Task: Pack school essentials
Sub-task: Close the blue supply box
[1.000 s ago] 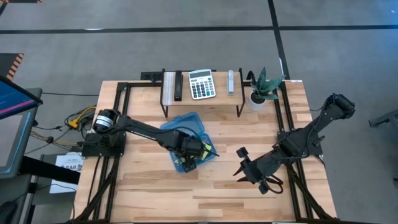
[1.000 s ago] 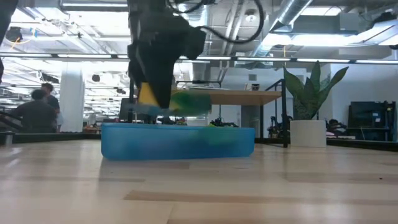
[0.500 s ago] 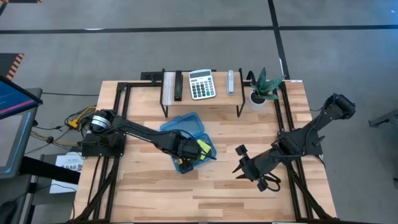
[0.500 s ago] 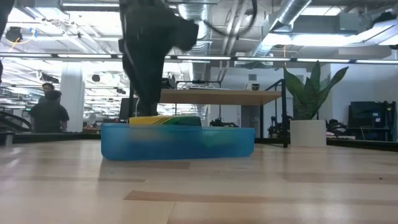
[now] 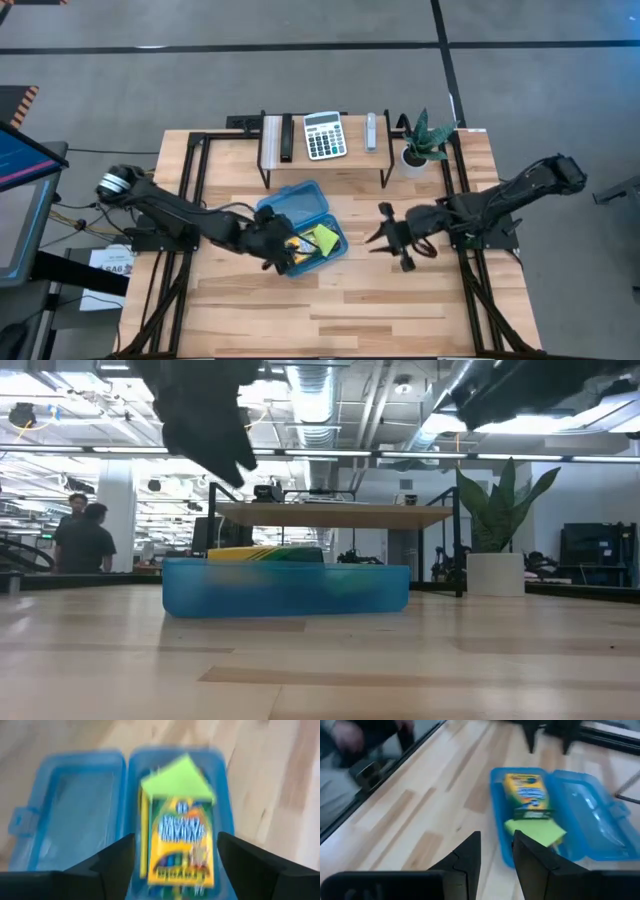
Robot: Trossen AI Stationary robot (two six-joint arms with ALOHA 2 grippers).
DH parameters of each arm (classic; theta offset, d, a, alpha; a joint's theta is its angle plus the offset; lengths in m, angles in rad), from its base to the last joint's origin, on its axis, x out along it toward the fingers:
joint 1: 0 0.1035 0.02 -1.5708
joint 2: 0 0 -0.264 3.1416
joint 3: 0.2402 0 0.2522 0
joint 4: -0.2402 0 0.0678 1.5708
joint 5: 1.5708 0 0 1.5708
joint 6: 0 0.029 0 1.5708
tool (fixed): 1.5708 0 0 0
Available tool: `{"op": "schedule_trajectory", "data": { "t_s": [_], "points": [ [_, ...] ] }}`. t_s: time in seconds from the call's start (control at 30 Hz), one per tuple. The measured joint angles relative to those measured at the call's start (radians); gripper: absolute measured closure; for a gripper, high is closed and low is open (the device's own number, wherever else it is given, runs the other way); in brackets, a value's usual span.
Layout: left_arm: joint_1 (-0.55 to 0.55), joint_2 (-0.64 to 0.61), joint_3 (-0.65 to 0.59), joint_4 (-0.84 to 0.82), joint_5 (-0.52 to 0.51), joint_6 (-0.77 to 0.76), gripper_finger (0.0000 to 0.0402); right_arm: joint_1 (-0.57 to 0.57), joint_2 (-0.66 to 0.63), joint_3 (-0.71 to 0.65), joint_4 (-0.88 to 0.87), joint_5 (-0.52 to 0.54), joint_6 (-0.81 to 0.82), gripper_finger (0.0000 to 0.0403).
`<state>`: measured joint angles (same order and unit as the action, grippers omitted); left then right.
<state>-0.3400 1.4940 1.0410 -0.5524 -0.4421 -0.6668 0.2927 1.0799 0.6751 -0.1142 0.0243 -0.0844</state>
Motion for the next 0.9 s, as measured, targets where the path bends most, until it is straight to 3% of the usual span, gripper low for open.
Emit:
{"op": "schedule_trajectory", "data": {
  "t_s": [0.23, 0.4, 0.63, 0.77, 0.9],
  "points": [
    [-0.023, -0.203, -0.313, 0.461, -0.277, -0.003, 0.0189, -0.142, -0.019, -0.150, 0.328, -0.003, 0.082, 0.0269],
    [-0.044, -0.233, -0.460, 0.625, -0.391, -0.091, 0.0244, -0.266, 0.003, -0.192, 0.360, -0.003, 0.131, 0.0269],
    [-0.069, -0.233, -0.593, 0.619, -0.461, -0.384, 0.0332, -0.368, 0.116, -0.214, 0.364, -0.003, 0.167, 0.0271],
    [-0.072, -0.233, -0.624, 0.530, -0.451, -0.551, 0.0383, -0.386, 0.229, -0.214, 0.434, -0.003, 0.166, 0.0289],
    [-0.082, -0.233, -0.624, 0.453, -0.423, -0.644, 0.0396, -0.389, 0.341, -0.200, 0.477, -0.013, 0.166, 0.0320]
  ]
}}
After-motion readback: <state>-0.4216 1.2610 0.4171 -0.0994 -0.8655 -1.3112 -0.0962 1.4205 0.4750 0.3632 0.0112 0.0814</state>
